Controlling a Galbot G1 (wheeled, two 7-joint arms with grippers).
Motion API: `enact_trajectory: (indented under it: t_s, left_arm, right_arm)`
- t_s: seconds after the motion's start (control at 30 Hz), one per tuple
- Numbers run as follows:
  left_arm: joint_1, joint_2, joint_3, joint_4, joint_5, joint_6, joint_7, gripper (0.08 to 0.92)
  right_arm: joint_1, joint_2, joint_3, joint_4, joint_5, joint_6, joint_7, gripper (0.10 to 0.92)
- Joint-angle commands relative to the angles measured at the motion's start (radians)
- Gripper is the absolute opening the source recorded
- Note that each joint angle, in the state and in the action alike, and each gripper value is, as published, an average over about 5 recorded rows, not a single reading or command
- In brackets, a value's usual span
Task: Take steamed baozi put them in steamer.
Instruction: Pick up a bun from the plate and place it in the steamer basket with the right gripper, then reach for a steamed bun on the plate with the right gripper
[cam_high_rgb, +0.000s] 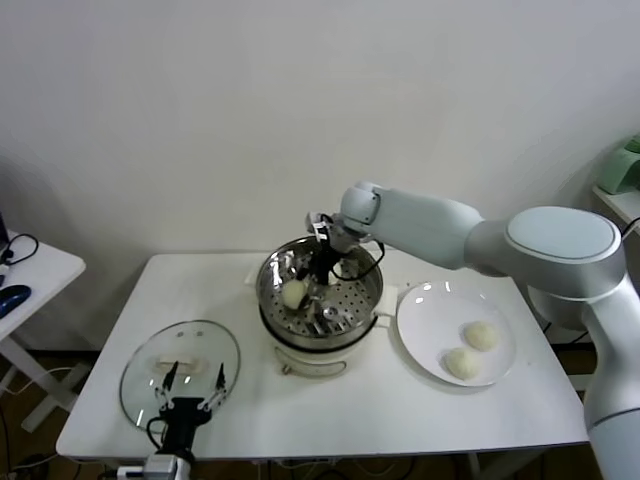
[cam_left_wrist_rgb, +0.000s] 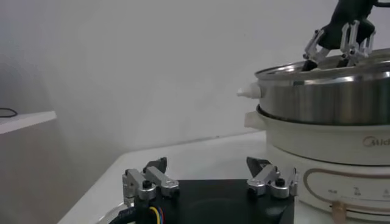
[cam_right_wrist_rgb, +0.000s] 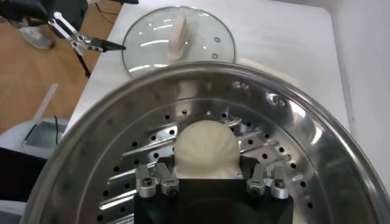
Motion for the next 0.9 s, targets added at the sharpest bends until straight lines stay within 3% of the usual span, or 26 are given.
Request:
enact_trajectory:
  t_s: [0.03, 0.2, 0.37, 0.57, 0.9]
  left_arm:
    - [0.001, -0.001, 0.001, 0.001, 0.000, -0.001, 0.000, 0.823]
    - [0.001, -0.001, 0.002, 0.000, 0.000, -0.001, 0.000, 0.823]
    - [0.000, -0.001, 0.002, -0.001, 0.001, -0.001, -0.001, 0.823]
    - [-0.003, 0.000, 0.000, -0.002, 0.001, 0.000, -0.001, 0.823]
    - [-0.010, 0.003, 0.001, -0.004, 0.001, 0.002, 0.000, 0.823]
  right_arm:
    - [-0.010, 0.002, 0.003, -0.003, -0.015, 0.001, 0.002, 0.696]
    - [-0.014, 0.004, 0.005, -0.001, -0.018, 0.005, 0.014, 0.703]
    - [-0.015, 0.007, 0.008, 0.000, -0.016, 0.009, 0.023, 0.800]
    - [0.023, -0.022, 0.008, 0.037, -0.012, 0.014, 0.010, 0.822]
    - [0.282, -0.243, -0.067, 0.198, 0.005, 0.068, -0.079, 0.823]
